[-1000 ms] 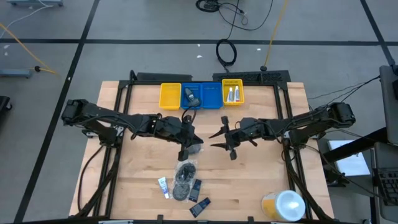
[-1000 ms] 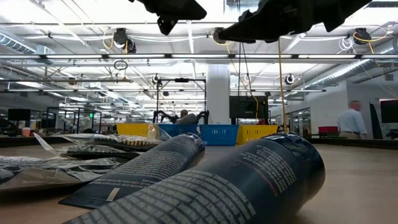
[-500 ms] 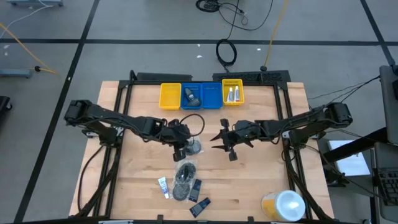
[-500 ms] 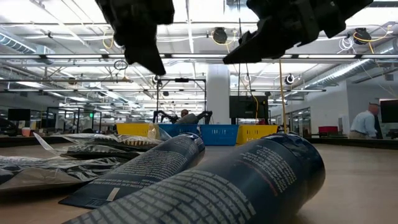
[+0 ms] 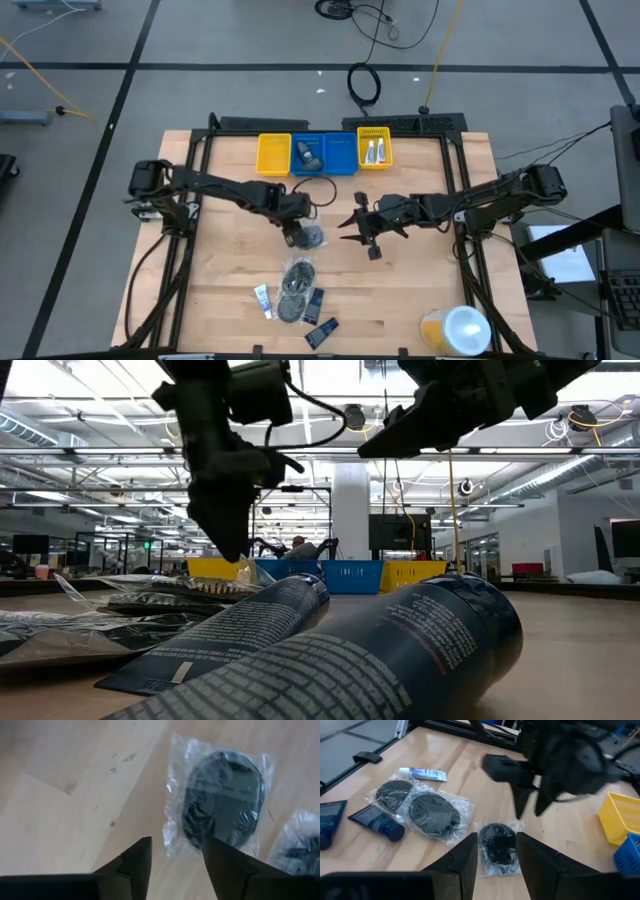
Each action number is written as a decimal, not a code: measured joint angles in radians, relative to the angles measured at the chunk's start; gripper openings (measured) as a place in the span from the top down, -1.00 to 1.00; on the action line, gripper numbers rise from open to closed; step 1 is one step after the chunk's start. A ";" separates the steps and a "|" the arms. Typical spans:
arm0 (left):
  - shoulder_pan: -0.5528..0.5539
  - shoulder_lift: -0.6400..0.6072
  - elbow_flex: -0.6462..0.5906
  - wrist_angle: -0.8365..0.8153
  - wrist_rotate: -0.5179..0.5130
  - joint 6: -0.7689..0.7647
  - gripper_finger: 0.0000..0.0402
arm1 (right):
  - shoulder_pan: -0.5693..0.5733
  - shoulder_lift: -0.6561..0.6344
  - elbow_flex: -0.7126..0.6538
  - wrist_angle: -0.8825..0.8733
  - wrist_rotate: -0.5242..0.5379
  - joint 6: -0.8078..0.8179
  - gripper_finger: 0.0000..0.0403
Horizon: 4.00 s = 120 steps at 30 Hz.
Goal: Pick & Place Travel size toiletries
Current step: Put the black hairbrush into the right blue bin
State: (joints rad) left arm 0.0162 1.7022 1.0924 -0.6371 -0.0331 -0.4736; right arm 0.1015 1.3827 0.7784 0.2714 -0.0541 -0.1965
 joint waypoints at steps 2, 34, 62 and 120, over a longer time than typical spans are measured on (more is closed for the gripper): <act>0.020 0.000 0.000 -0.003 0.016 -0.001 0.10 | 0.007 0.000 0.000 -0.001 -0.001 -0.001 0.36; 0.180 0.000 -0.175 0.197 0.351 0.014 0.08 | 0.031 0.000 0.000 -0.007 0.000 -0.026 0.35; 0.156 0.106 -0.170 0.280 0.456 0.022 0.09 | 0.031 0.000 0.000 -0.005 -0.003 -0.025 0.36; -0.222 -0.236 -0.171 0.499 -0.417 0.289 1.00 | -0.043 -0.001 0.000 0.184 0.165 0.098 0.34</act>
State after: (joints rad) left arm -0.2062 1.4658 0.9215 -0.1383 -0.4505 -0.1848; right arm 0.0580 1.3819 0.7780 0.4552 0.1106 -0.0986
